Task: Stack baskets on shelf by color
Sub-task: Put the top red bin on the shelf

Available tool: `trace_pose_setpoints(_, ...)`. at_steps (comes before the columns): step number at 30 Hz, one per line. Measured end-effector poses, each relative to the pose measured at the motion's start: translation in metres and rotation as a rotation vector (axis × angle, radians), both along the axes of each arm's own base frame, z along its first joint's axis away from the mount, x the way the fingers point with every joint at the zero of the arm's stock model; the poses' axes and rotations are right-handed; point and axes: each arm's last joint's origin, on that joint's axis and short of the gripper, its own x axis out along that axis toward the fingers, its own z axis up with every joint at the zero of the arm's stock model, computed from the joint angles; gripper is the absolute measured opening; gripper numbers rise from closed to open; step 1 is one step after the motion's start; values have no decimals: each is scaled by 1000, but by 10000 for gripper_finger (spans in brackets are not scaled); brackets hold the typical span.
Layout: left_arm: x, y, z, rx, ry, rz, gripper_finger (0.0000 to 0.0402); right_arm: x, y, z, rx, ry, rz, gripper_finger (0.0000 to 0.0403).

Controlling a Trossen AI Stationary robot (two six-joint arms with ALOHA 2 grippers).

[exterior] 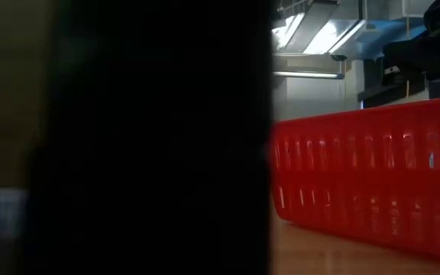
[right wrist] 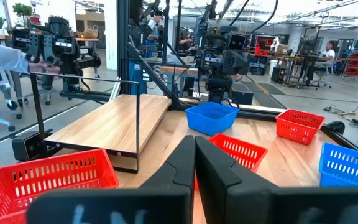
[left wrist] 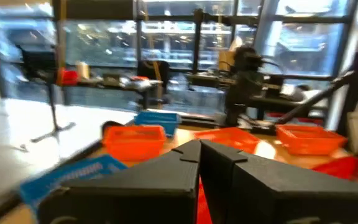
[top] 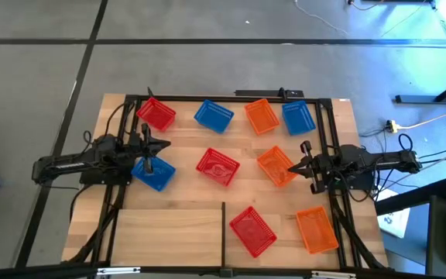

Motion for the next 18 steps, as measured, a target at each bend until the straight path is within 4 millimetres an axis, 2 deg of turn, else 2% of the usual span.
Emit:
trace_pose_setpoints(2, -2, 1, 6, 15, -10, 46, 0, 0, 0, 0, 0, 0, 0, 16)
trace_pose_setpoints(5, -9, -1, 34, 13, -76, 39, 0, 0, 0, 0, 0, 0, 0, 16)
trace_pose_setpoints(8, -16, -2, 61, 28, -45, 40, 0, 0, 0, 0, 0, 0, 0, 16)
trace_pose_setpoints(12, -19, 0, 95, -57, 72, 125, 0, 0, 0, 0, 0, 0, 0, 16)
trace_pose_setpoints(15, -14, 2, 116, -132, 213, 153, 0, 0, 0, 0, 0, 0, 0, 16)
trace_pose_setpoints(18, -6, 5, 132, -297, 364, 197, 0, 0, 0, 0, 0, 0, 0, 16)
